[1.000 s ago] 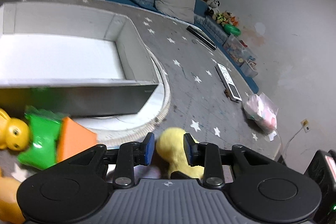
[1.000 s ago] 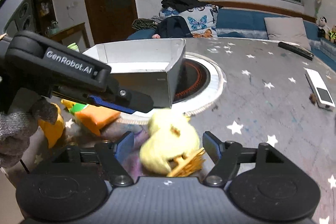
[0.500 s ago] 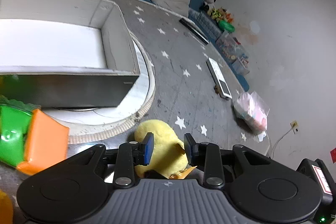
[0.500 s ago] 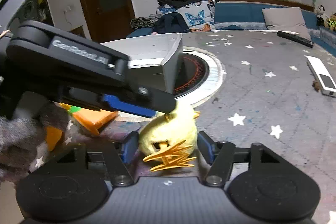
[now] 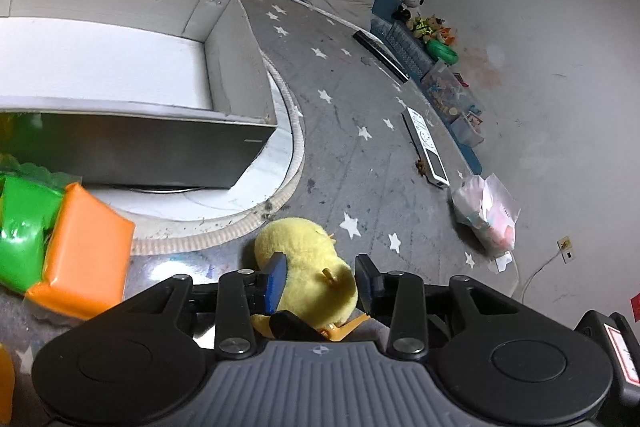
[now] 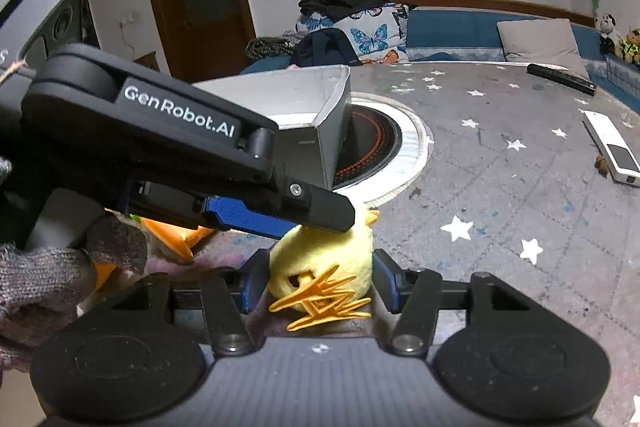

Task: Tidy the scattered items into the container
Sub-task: 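Lift the plush chick with the left tool and carry it over the box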

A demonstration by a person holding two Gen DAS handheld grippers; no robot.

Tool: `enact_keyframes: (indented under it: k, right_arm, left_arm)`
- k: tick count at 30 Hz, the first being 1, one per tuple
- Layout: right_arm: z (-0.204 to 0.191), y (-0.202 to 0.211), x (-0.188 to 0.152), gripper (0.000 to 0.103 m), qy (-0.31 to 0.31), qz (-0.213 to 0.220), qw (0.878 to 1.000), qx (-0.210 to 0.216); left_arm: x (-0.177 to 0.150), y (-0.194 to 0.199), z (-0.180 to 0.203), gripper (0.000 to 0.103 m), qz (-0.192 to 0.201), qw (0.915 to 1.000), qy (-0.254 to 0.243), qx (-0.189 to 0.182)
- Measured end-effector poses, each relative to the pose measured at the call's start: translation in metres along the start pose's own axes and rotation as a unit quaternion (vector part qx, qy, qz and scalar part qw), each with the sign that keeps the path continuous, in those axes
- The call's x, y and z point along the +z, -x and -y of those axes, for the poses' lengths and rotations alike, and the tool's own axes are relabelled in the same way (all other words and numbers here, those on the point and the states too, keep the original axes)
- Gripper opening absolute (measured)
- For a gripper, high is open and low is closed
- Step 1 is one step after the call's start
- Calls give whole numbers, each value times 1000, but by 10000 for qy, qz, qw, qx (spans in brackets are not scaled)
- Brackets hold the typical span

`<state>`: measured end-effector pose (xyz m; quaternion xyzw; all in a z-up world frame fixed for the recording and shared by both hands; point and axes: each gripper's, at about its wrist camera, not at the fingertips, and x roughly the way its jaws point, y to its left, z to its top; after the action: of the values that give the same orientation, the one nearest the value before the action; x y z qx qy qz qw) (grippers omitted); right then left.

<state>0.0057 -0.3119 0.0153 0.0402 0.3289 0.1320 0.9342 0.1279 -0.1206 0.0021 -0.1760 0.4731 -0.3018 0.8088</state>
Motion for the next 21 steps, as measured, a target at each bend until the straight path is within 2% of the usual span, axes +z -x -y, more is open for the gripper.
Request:
enact_keyframes:
  k: [4, 8, 12, 21]
  right_arm:
    - [-4, -3, -1, 62, 68, -62, 9999, -39]
    - [-6, -5, -2, 61, 38, -73, 9999, -96]
    - [-8, -7, -4, 60, 0, -80, 9999, -153]
    - [-13, 1, -1, 57, 23, 25, 9999, -145]
  left_arm:
    - [-1, 1, -2, 41, -28, 10000, 40, 40]
    - [-3, 1, 2, 42, -8, 9999, 21, 164]
    - [-5, -2, 11, 44, 25, 9992, -219, 348]
    - [-4, 5, 13, 45, -18, 9990, -242, 366]
